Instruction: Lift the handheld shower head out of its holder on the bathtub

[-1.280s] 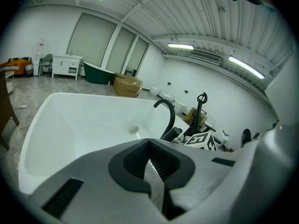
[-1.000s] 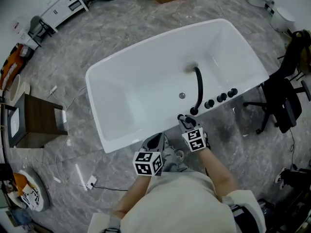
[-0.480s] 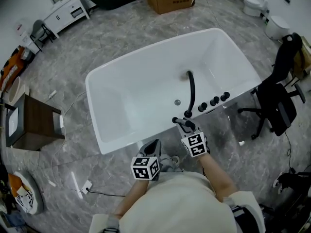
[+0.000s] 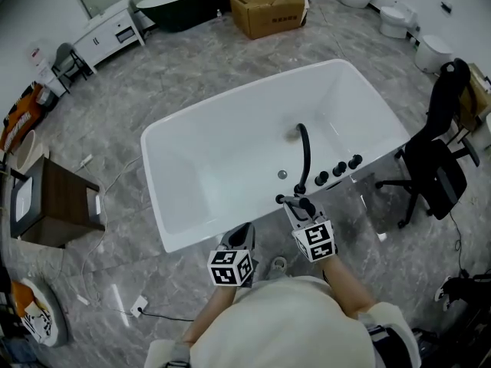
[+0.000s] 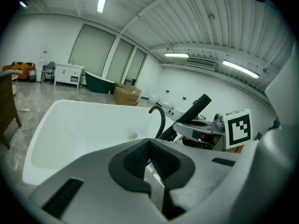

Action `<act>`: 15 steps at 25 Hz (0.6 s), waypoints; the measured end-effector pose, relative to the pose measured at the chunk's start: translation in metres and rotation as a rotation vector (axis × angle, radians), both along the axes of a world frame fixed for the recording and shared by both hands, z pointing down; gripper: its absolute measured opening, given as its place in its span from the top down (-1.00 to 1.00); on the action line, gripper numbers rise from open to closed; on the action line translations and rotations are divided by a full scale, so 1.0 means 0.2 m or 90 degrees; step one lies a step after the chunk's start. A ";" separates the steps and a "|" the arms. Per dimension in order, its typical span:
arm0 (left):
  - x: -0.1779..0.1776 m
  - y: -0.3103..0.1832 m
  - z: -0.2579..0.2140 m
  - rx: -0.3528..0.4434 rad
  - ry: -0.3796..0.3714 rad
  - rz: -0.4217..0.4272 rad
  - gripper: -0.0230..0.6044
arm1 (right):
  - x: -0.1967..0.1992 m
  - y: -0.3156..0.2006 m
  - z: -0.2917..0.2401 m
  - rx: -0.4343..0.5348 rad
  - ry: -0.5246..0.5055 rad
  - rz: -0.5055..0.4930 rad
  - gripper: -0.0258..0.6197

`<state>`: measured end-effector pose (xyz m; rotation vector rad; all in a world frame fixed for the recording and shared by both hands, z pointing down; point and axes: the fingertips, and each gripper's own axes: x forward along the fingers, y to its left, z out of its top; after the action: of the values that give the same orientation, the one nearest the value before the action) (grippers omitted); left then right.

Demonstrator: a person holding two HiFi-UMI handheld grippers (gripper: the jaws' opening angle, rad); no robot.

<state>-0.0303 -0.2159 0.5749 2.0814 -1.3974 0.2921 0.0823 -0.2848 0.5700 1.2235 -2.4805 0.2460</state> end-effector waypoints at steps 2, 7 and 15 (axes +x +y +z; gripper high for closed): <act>-0.05 0.02 -0.02 0.003 0.003 -0.004 0.86 | -0.03 0.03 -0.06 0.014 -0.003 0.007 0.47; -0.13 0.10 -0.04 0.001 0.001 0.005 0.86 | -0.07 0.13 -0.18 0.038 -0.011 0.027 0.47; -0.25 0.25 -0.10 0.020 0.010 0.021 0.86 | -0.12 0.35 -0.37 0.083 -0.012 0.072 0.47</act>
<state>-0.0812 -0.1657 0.5551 2.1294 -1.3664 0.2685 0.0587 -0.2146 0.4969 1.4220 -2.4804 0.1260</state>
